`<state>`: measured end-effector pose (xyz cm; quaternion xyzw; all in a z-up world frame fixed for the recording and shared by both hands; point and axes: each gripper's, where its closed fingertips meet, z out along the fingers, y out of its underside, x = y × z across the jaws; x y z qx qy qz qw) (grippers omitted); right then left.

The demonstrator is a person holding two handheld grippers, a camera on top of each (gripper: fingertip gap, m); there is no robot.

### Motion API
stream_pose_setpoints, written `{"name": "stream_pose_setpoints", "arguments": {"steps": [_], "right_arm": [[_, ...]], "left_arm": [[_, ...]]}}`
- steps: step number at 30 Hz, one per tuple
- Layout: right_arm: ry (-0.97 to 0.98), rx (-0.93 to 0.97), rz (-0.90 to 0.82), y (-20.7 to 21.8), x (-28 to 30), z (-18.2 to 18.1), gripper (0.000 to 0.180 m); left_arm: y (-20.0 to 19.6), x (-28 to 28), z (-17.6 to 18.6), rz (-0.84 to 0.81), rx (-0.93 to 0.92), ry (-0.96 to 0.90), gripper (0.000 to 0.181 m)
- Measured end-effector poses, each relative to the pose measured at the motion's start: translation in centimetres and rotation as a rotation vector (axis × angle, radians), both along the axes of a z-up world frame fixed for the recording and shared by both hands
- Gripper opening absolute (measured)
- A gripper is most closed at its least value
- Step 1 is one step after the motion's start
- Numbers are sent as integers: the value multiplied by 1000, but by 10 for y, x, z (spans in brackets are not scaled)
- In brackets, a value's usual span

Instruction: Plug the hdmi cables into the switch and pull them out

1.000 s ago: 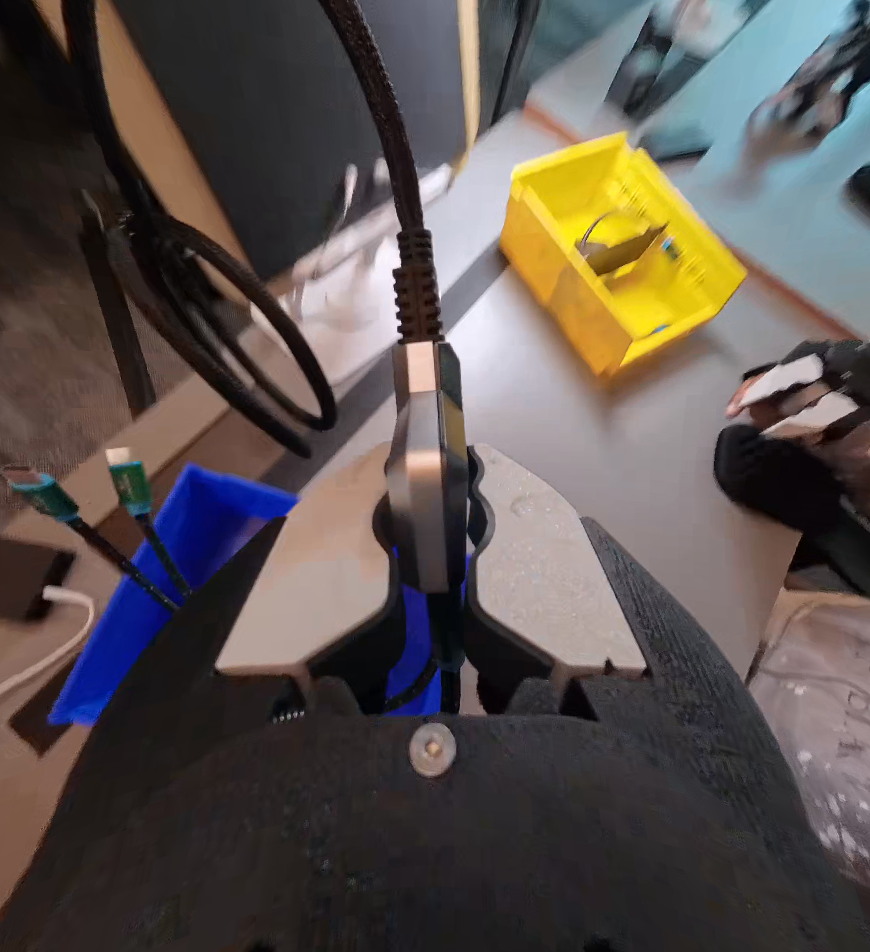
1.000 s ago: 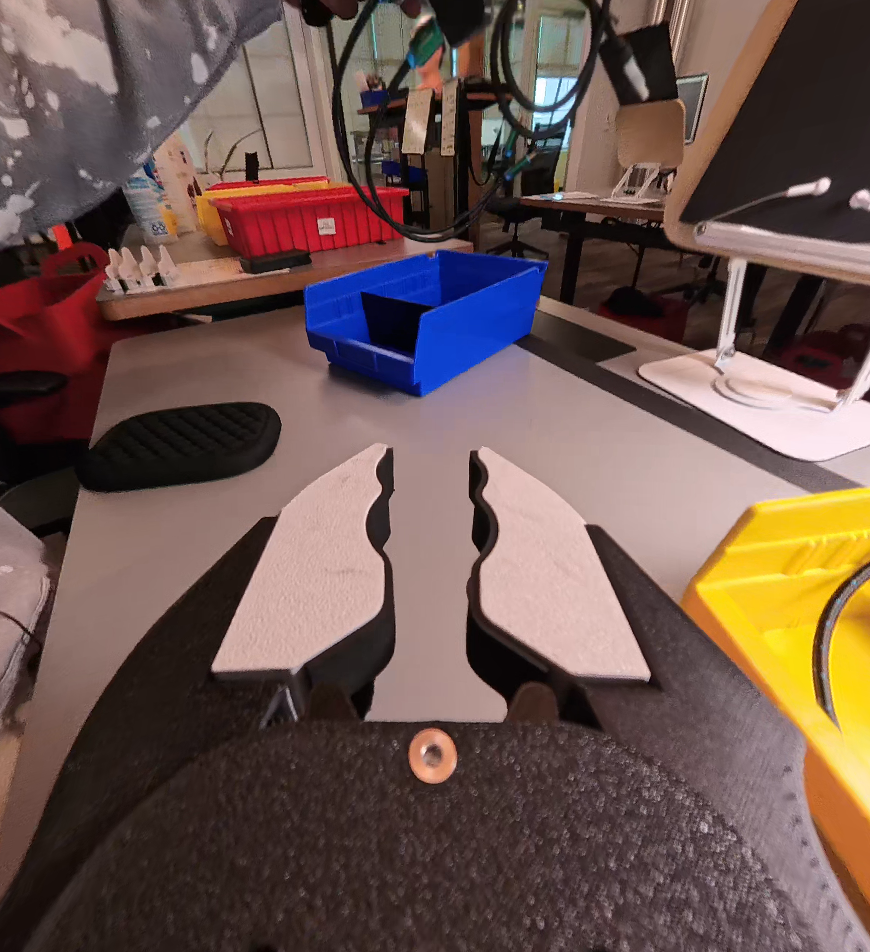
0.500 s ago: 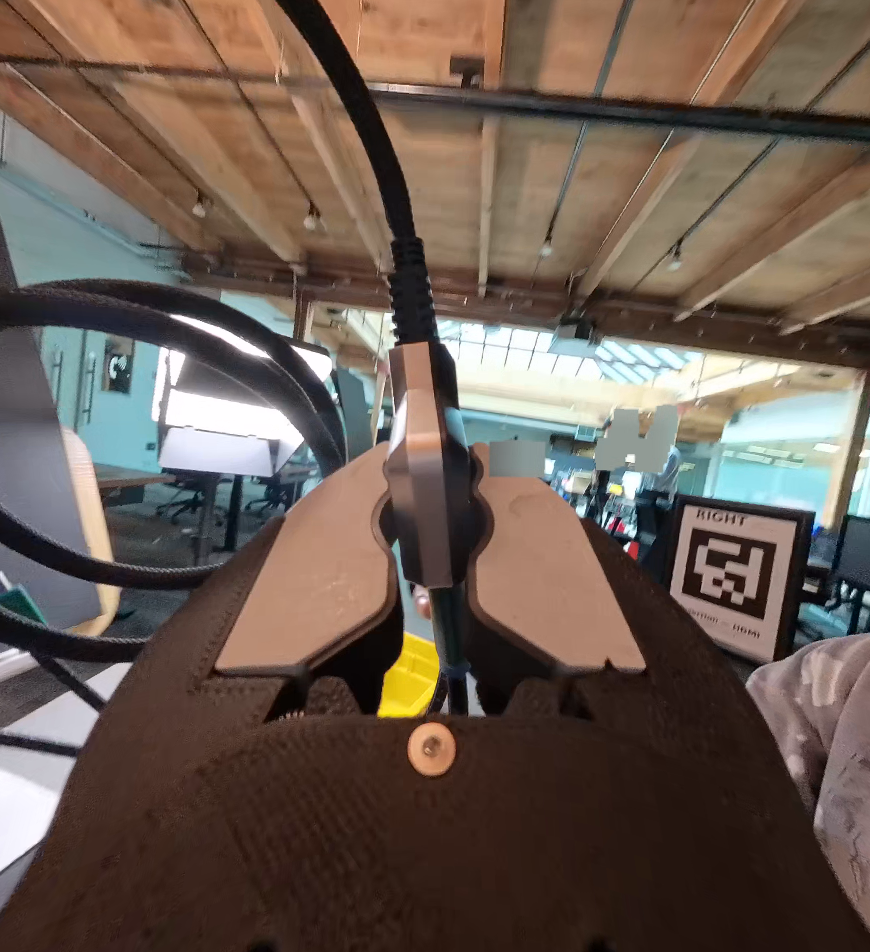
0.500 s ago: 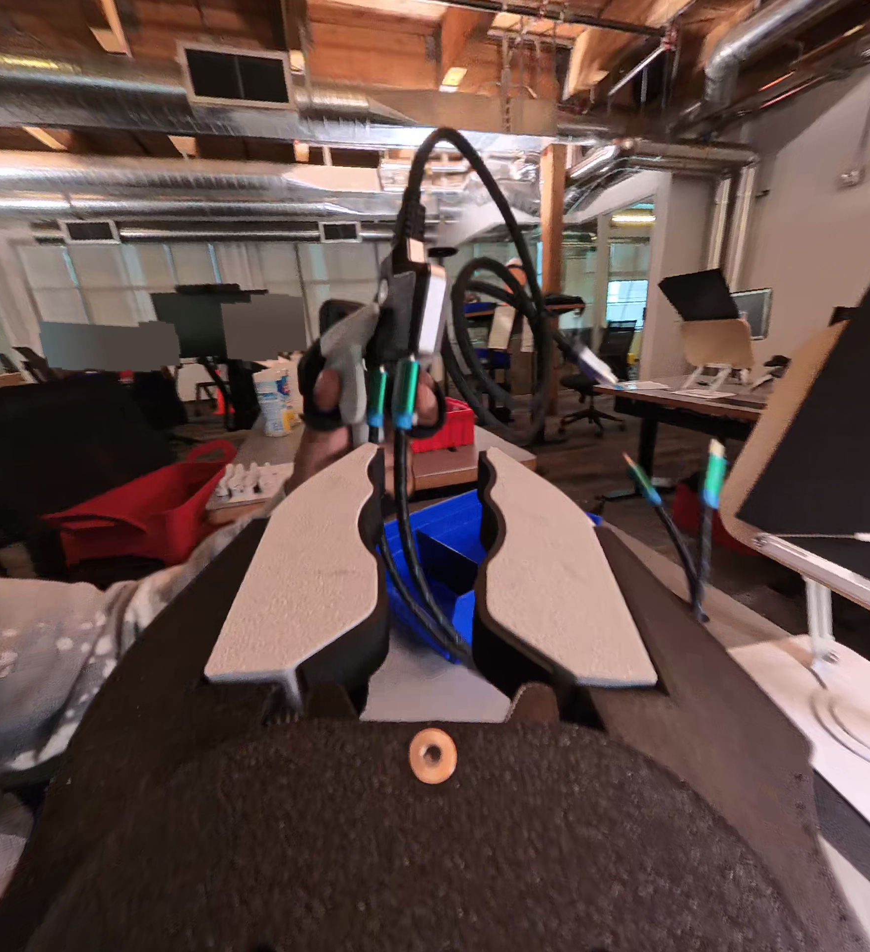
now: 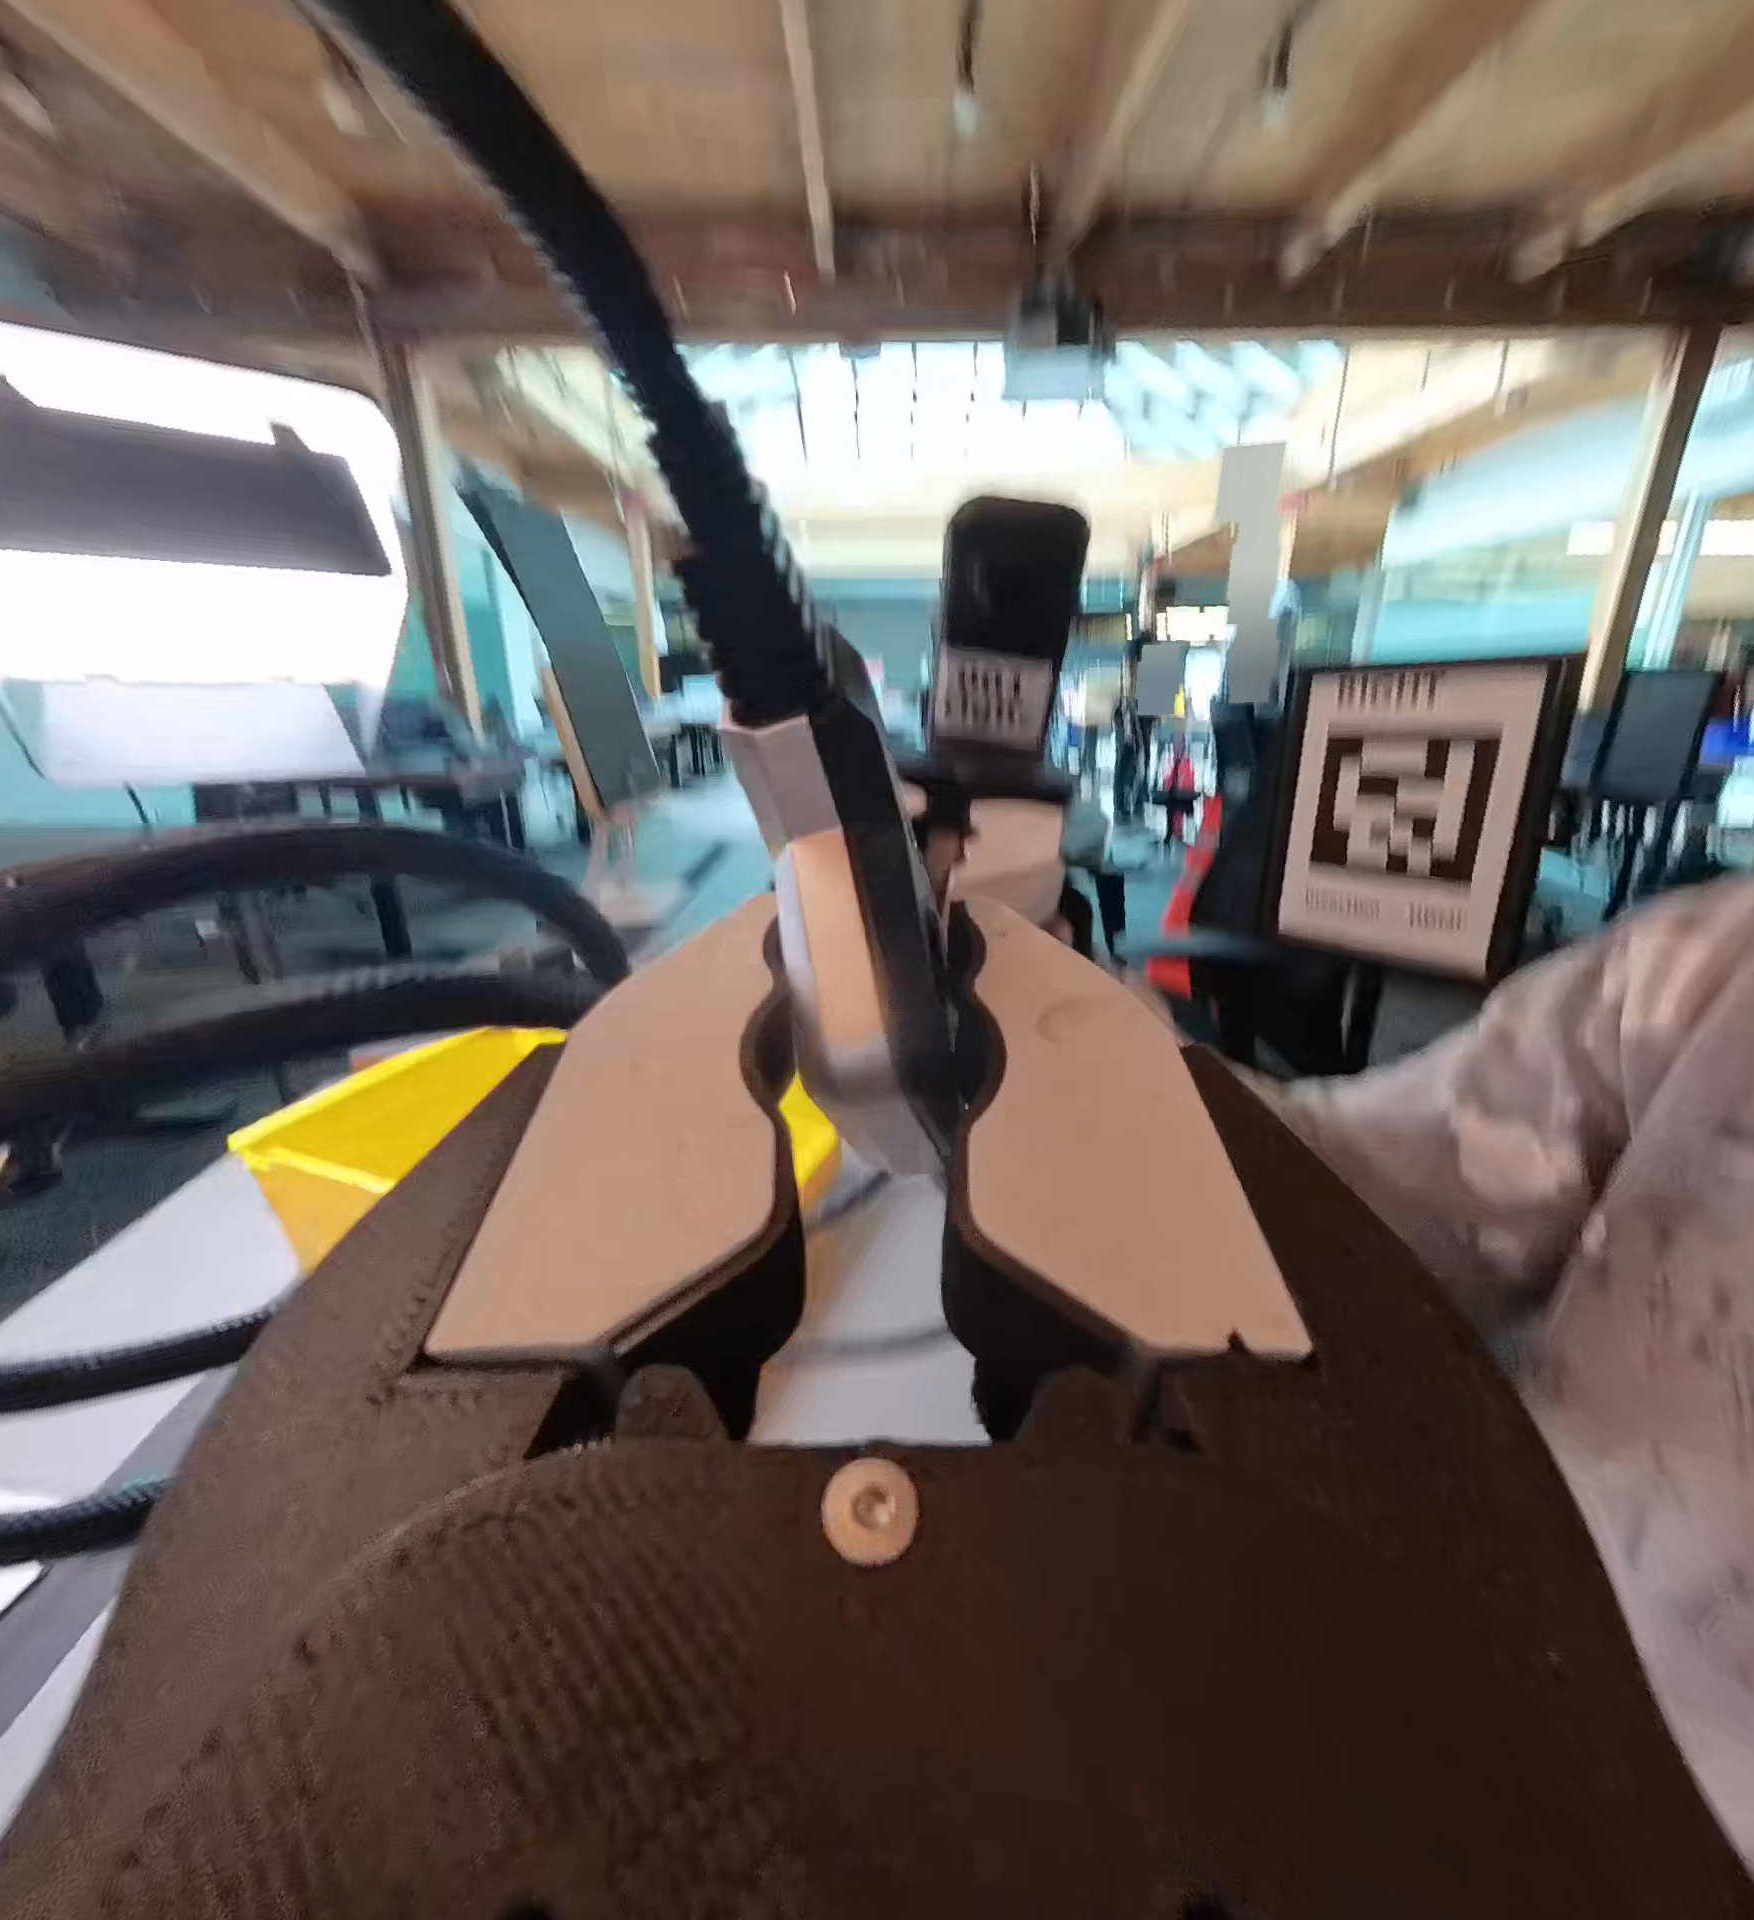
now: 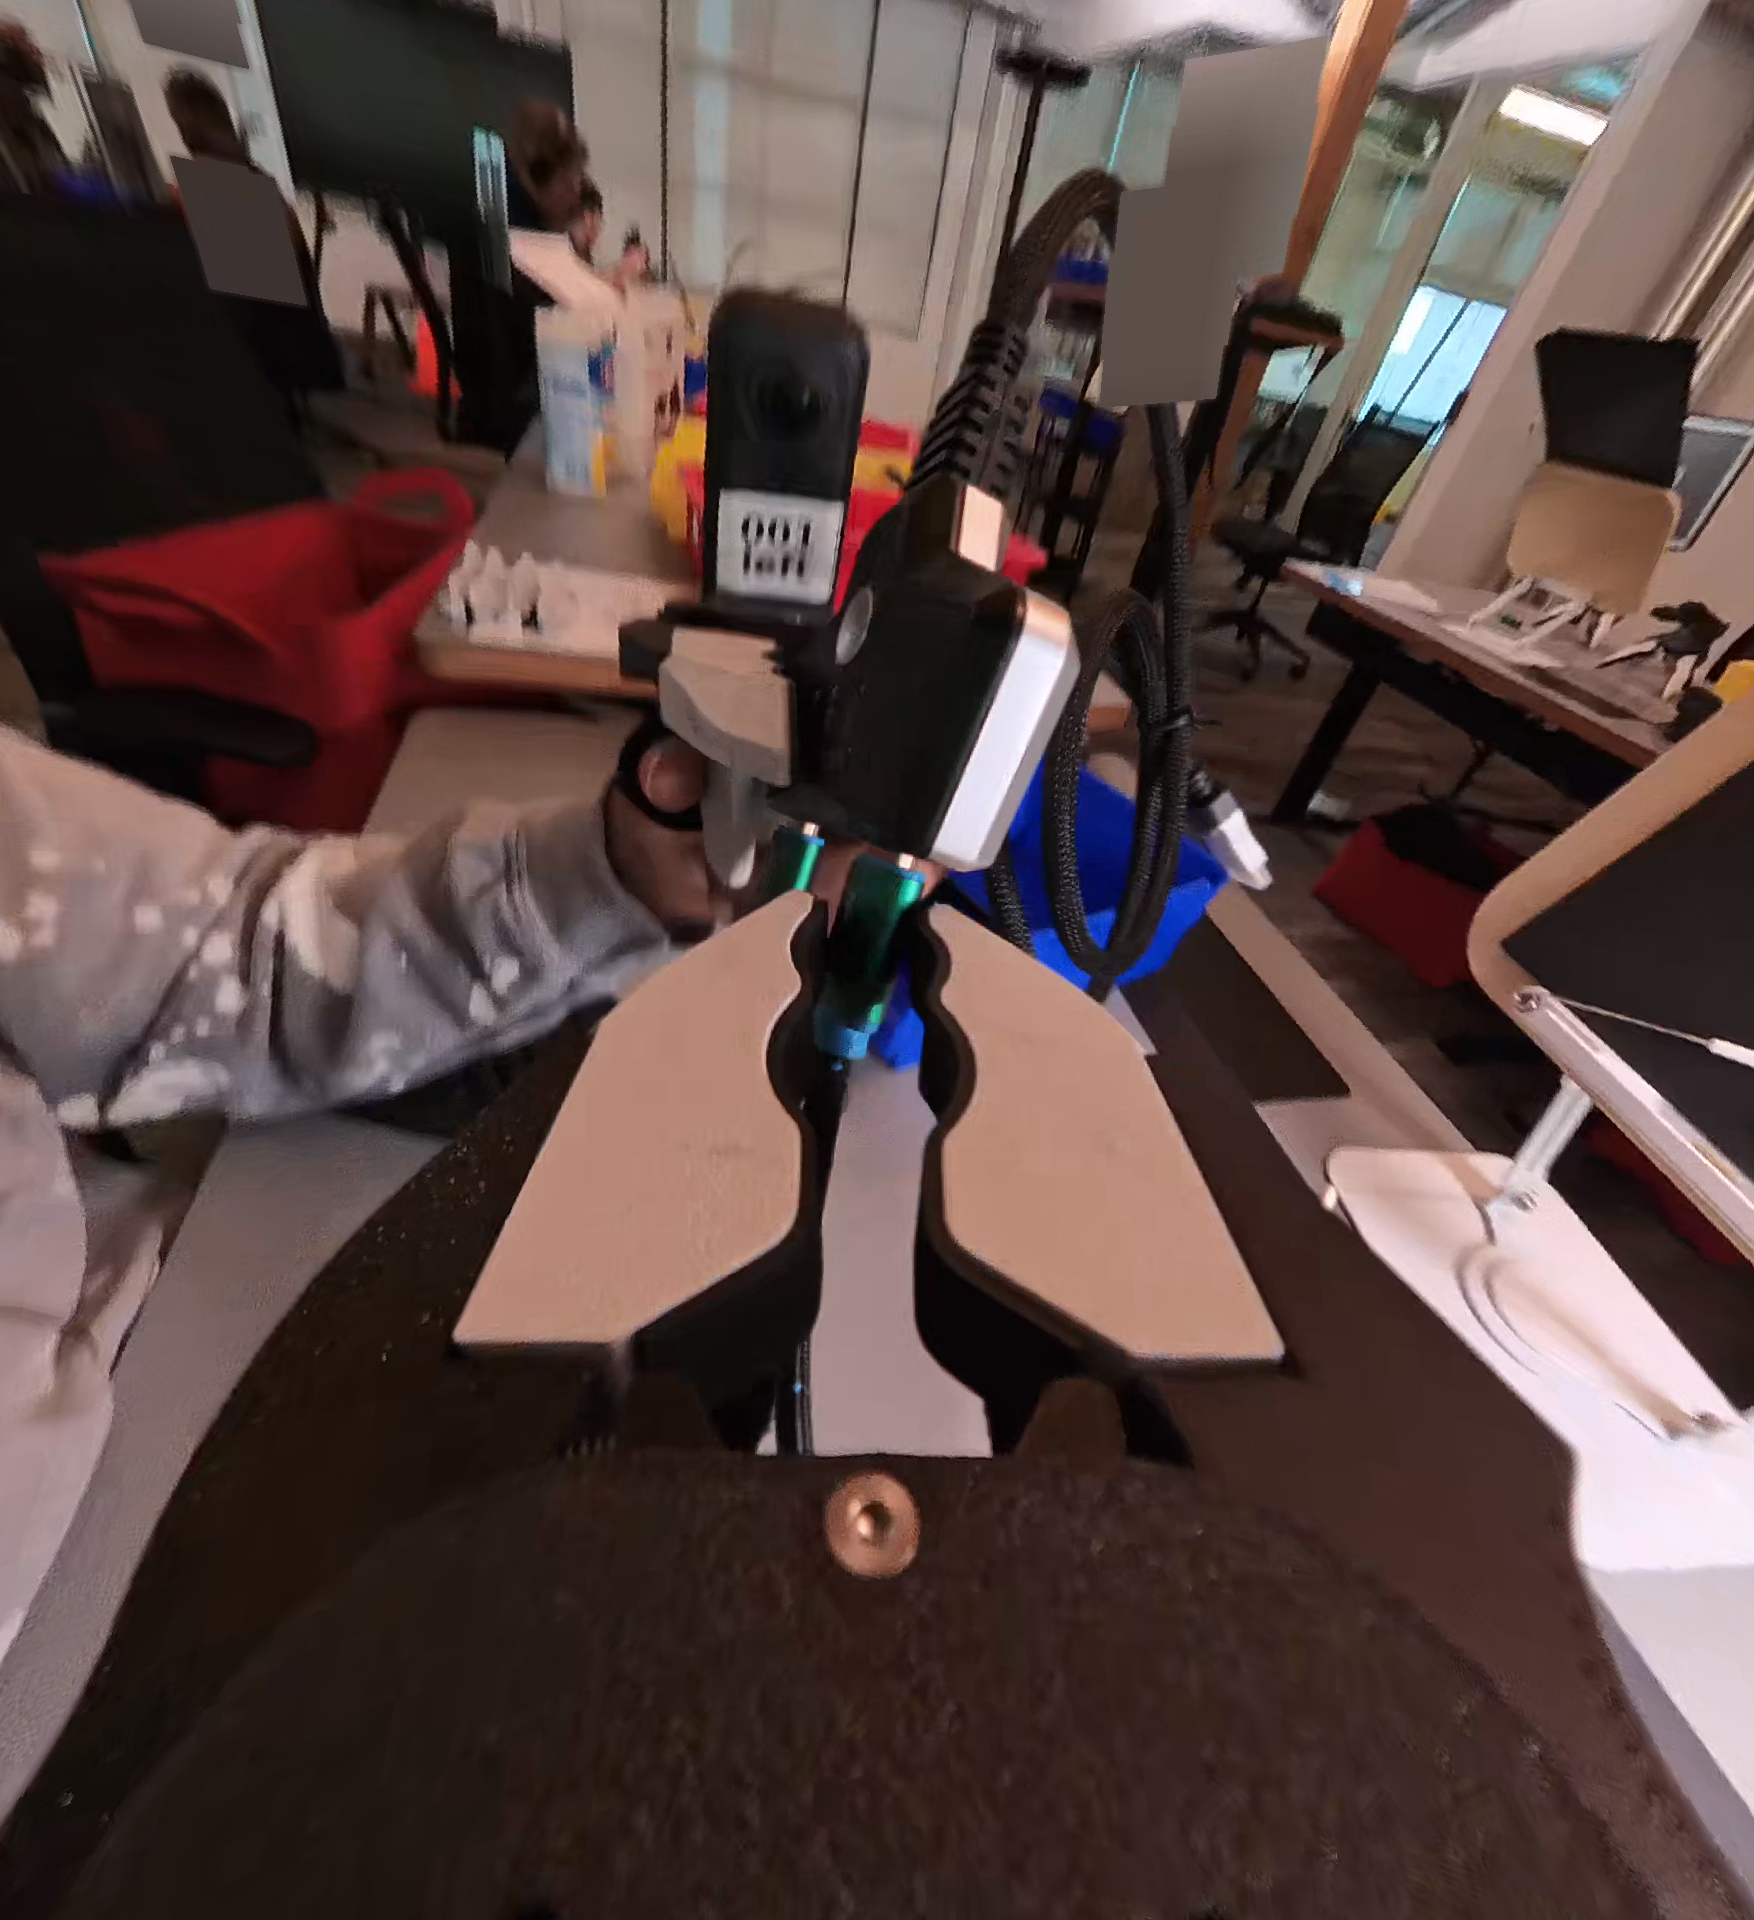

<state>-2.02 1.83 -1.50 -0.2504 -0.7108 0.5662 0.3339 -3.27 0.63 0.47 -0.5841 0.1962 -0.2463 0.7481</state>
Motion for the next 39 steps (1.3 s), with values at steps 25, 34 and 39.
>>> {"name": "stream_pose_setpoints", "arguments": {"steps": [25,34,39], "right_arm": [[275,-285,-9,7,28,60,14],[186,-666,129,-21,-13,39,23],[189,-709,171,-27,-12,37,14]], "left_arm": [[-12,-53,28,173,221,-353,27],[-35,-29,54,188,377,-393,25],[-22,-10,45,167,379,-370,27]]}}
